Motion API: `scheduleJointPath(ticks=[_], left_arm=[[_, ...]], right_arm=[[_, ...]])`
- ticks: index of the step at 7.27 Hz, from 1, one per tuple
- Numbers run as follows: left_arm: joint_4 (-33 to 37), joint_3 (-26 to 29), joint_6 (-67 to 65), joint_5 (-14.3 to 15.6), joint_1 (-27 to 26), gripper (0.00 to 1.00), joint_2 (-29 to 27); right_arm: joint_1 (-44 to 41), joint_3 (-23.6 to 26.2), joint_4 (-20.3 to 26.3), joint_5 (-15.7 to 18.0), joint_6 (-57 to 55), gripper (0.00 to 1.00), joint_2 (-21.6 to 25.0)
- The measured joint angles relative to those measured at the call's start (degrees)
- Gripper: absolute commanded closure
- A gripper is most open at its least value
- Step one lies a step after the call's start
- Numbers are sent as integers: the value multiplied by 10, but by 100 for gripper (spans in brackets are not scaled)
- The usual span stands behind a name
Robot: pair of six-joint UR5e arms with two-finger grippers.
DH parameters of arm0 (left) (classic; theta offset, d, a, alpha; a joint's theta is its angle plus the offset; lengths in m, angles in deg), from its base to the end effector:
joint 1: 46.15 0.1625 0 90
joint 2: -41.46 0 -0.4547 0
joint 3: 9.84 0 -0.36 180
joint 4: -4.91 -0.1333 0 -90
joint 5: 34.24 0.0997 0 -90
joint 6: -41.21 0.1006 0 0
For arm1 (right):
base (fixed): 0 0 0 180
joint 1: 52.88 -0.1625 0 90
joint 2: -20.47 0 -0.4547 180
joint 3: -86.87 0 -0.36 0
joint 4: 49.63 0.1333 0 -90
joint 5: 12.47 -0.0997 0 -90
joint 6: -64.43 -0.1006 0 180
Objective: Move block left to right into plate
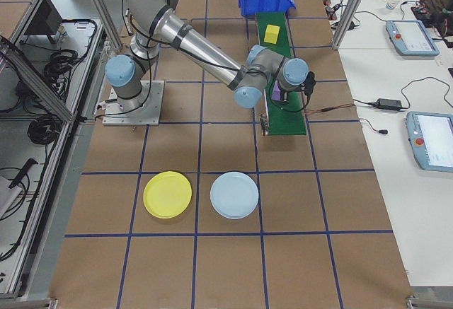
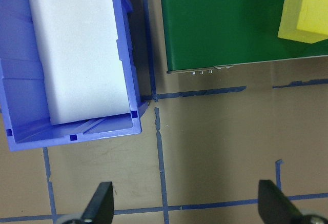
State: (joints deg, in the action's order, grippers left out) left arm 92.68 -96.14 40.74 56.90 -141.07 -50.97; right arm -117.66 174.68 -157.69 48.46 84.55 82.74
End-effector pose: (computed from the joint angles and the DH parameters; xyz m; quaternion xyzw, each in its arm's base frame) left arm -0.1724 -0.4718 0.5305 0.0385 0.9987 -0.0310 0.0085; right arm -0.1010 -0.6420 0.3096 0.0593 0.9642 -0.0383 0.2554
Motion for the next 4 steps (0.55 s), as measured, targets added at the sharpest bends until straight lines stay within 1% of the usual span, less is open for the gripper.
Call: scheduleJointPath(ticks=[1, 3, 4], left_arm=[[-1, 0, 0, 0, 2, 0, 1], [-9, 1, 3, -2, 16, 0, 3], [-10, 2, 6, -3, 25, 0, 4]], right_arm=[[0, -2, -3, 5, 0, 0, -2], [0, -6, -40, 29, -4, 0, -19], [0, -6, -51, 36, -7, 0, -25]])
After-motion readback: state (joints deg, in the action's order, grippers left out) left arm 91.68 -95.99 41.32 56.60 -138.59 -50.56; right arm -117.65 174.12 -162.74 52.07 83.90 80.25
